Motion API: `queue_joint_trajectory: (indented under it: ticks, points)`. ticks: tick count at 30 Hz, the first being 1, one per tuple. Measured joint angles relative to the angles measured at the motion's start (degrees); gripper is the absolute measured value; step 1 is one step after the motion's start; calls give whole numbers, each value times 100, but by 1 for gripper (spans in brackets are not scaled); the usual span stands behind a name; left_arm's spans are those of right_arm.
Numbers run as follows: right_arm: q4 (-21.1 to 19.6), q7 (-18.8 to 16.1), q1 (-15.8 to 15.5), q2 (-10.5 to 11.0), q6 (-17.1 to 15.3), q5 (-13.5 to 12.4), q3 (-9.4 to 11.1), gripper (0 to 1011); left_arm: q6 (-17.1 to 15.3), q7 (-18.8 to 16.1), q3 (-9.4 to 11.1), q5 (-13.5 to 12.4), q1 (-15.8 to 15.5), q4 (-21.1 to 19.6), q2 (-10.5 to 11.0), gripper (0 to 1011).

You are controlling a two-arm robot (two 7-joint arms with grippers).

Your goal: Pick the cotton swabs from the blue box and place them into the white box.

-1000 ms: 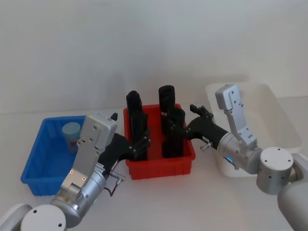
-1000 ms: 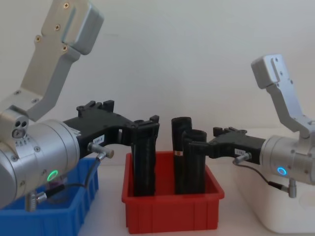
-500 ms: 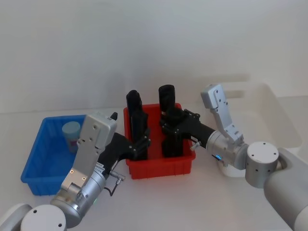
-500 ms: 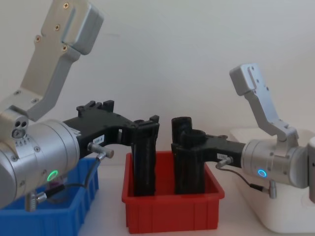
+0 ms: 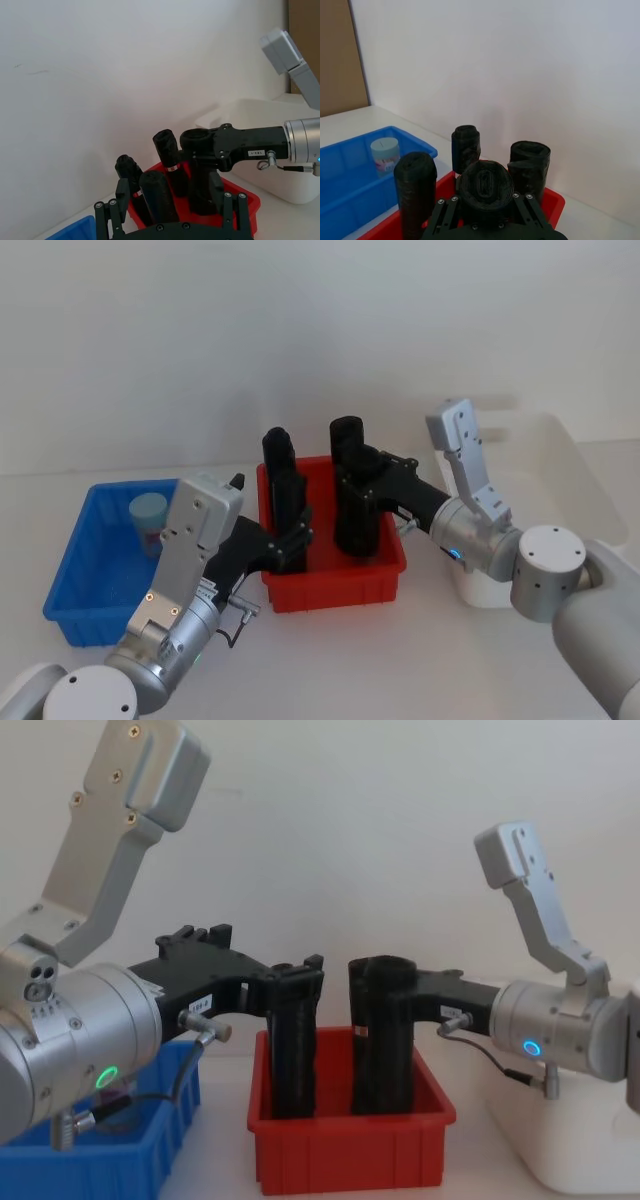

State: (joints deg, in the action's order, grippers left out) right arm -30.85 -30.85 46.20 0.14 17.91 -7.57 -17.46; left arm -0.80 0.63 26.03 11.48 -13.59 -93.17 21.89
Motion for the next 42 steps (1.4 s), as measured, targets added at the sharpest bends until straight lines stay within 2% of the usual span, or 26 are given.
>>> queue_joint_trajectory:
  ticks: [1, 3, 6, 7, 9, 10, 11, 13, 22, 30, 36, 42]
  points:
    - [-284, 29, -116, 44, -67, -27, 18, 410, 0, 0, 0, 0, 0, 0, 0, 1004]
    - [-546, 58, -225, 83, -134, -54, 33, 394, 0, 0, 0, 0, 0, 0, 0, 1004]
    - [-1144, 135, -459, 175, -287, -120, 70, 381, 0, 0, 0, 0, 0, 0, 0, 1004]
    - [-1435, 181, -569, 220, -373, -159, 88, 374, 0, 0, 0, 0, 0, 0, 0, 1004]
    - [-1714, 222, -674, 264, -434, -189, 106, 367, 0, 0, 0, 0, 0, 0, 0, 1004]
    - [-2040, 279, -799, 316, -518, -229, 127, 360, 0, 0, 0, 0, 0, 0, 0, 1004]
    - [-2040, 279, -799, 316, -518, -229, 127, 360, 0, 0, 0, 0, 0, 0, 0, 1004]
    - [-2572, 400, -1000, 406, -675, -291, 164, 352, 0, 0, 0, 0, 0, 0, 0, 1004]
    - [-3919, 861, -1528, 672, -1196, -366, 287, 335, 0, 0, 0, 0, 0, 0, 0, 1004]
    - [-4683, 1298, -1835, 878, -1670, -290, 401, 335, 0, 0, 0, 0, 0, 0, 0, 1004]
    - [-5040, 1594, -2020, 1039, -2006, -221, 508, 335, 0, 0, 0, 0, 0, 0, 0, 1004]
    - [-5231, 1821, -2154, 1168, -2258, -179, 602, 335, 0, 0, 0, 0, 0, 0, 0, 1004]
